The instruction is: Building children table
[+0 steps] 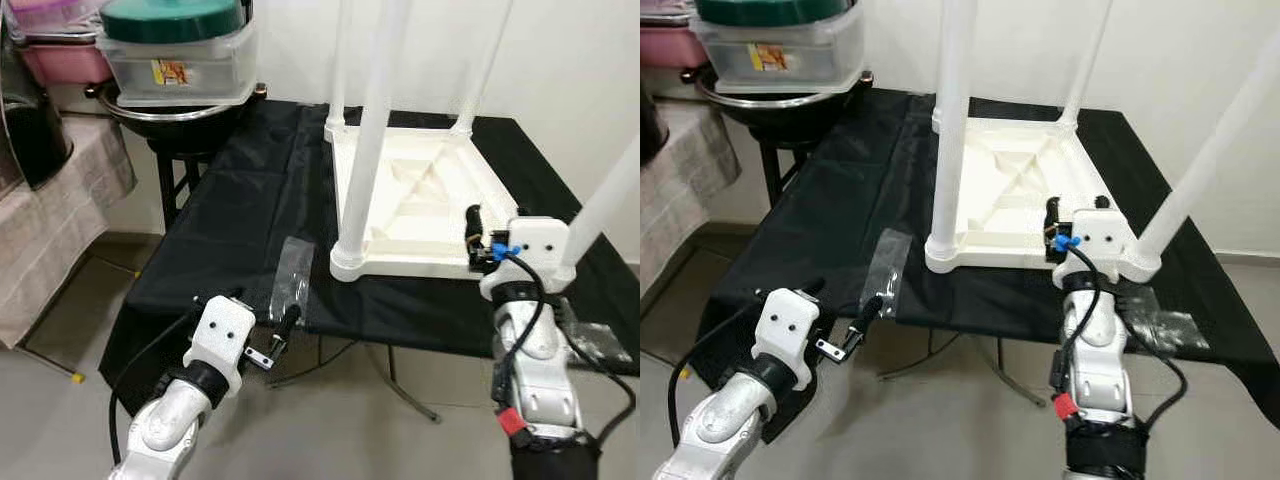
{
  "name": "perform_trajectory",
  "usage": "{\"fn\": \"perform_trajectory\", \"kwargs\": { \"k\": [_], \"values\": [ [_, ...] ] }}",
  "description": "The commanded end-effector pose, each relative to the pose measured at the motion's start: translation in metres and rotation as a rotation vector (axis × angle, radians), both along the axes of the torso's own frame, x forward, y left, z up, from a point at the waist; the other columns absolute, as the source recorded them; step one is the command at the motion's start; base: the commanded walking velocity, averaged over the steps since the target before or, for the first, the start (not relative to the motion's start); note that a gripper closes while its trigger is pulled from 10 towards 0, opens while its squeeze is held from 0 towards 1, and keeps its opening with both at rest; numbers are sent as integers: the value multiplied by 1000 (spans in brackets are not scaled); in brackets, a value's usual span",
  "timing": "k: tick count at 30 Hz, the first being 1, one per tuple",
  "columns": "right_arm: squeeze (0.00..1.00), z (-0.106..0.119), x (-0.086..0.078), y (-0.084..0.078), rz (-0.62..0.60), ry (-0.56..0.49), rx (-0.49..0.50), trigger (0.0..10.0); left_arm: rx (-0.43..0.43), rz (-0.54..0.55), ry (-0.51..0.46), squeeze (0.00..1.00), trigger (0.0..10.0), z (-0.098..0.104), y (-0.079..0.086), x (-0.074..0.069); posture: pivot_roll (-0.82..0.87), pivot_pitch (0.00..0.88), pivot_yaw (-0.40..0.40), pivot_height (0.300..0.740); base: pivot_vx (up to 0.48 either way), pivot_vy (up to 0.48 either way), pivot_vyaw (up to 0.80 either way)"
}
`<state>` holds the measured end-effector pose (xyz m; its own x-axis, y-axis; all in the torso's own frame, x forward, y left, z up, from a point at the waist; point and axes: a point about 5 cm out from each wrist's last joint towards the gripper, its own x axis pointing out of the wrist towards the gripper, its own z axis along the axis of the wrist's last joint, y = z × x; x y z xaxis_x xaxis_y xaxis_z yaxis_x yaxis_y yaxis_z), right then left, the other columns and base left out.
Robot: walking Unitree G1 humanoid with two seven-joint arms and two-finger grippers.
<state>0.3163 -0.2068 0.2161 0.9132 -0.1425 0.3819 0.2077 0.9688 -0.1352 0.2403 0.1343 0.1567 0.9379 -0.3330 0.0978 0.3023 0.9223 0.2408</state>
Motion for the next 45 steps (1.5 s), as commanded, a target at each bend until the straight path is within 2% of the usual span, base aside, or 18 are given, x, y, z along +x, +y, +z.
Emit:
{"fn": "perform_trajectory", "kwargs": {
  "k": [1, 6, 16, 18, 20, 23, 24, 25, 27, 28, 29, 30, 35, 38, 40, 41, 43, 45],
  "values": [
    [0, -1, -2, -10, -61, 8, -12, 10000, 3, -17, -3, 0, 10000, 0, -3, 1, 87, 79, -70, 740, 386, 0, 0],
    [0, 4, 0, -10, -79, -9, -14, 10000, -1, -15, -5, 0, 10000, 0, -3, 2, 84, 78, -71, 740, 382, 0, 0],
    [0, 11, 4, -7, -23, -26, 24, 10000, -7, 9, 17, 0, 10000, -4, 0, 3, 81, 73, -68, 740, 0, 0, 0],
    [0, 13, 10, 4, 145, -17, 126, 10000, -7, 0, 30, 0, 10000, -7, -2, 1, 82, 69, -69, 740, 0, 0, 0],
    [0, 14, 11, 7, 208, -15, 153, 10000, -13, -3, 33, 0, 10000, -8, -3, 0, 80, 68, -71, 740, 0, 0, 0],
    [0, 13, 14, 13, 505, 36, 278, 10000, -34, -22, 54, 0, 10000, -12, -6, -3, 80, 66, -72, 740, 0, 0, 0],
    [0, 13, 14, 13, 505, 36, 278, 10000, -34, -22, 54, 0, 10000, -12, -6, -3, 80, 66, -72, 740, 0, 0, 0],
    [0, 13, 13, 9, 625, 73, 275, 10000, -39, -38, 68, 0, 10000, -15, -9, -6, 81, 63, -75, 740, 0, 0, 0],
    [0, 13, 12, 6, 688, 103, 247, 10000, -38, -51, 76, 0, 10000, -17, -12, -8, 80, 63, -72, 740, 0, 0, 0],
    [337, 13, 11, 5, 725, 108, 241, 10000, -36, -54, 77, 0, 10000, -17, -12, -9, 78, 63, -71, 740, 0, 0, 0],
    [1000, 12, 11, 3, 749, 116, 226, 10000, -38, -57, 79, 0, 10000, -18, -13, -10, 79, 61, -72, 740, 0, 0, 0],
    [1000, 12, 11, 3, 749, 116, 226, 10000, -38, -57, 79, 0, 10000, -18, -13, -10, 79, 61, -72, 740, 0, 0, 0],
    [1000, 18, -6, 0, 1010, 157, 271, 10000, -34, -68, 100, 0, 10000, -23, -15, -12, 78, 61, -73, 740, 0, 0, 0],
    [1000, 19, -18, 0, 1168, 197, 265, 10000, -38, -70, 111, 0, 10000, -25, -15, -13, 80, 59, -71, 740, 0, 0, 0],
    [1000, 19, -22, -3, 1207, 231, 217, 10000, -37, -74, 117, 0, 10000, -27, -16, -14, 80, 60, -69, 740, 0, 0, 0],
    [0, 17, -21, -5, 1208, 251, 200, 10000, -37, -76, 119, 0, 10000, -28, -16, -15, 78, 57, -67, 740, 0, 0, 0],
    [0, 17, -19, -7, 1194, 261, 177, 10000, -37, -79, 120, 0, 10000, -28, -16, -15, 78, 57, -67, 740, 0, 0, 0],
    [0, 14, -6, -13, 1123, 296, 160, 10000, -39, -84, 121, 0, 10000, -27, -17, -16, 80, 61, -68, 740, 0, 0, 0]
  ]
}}
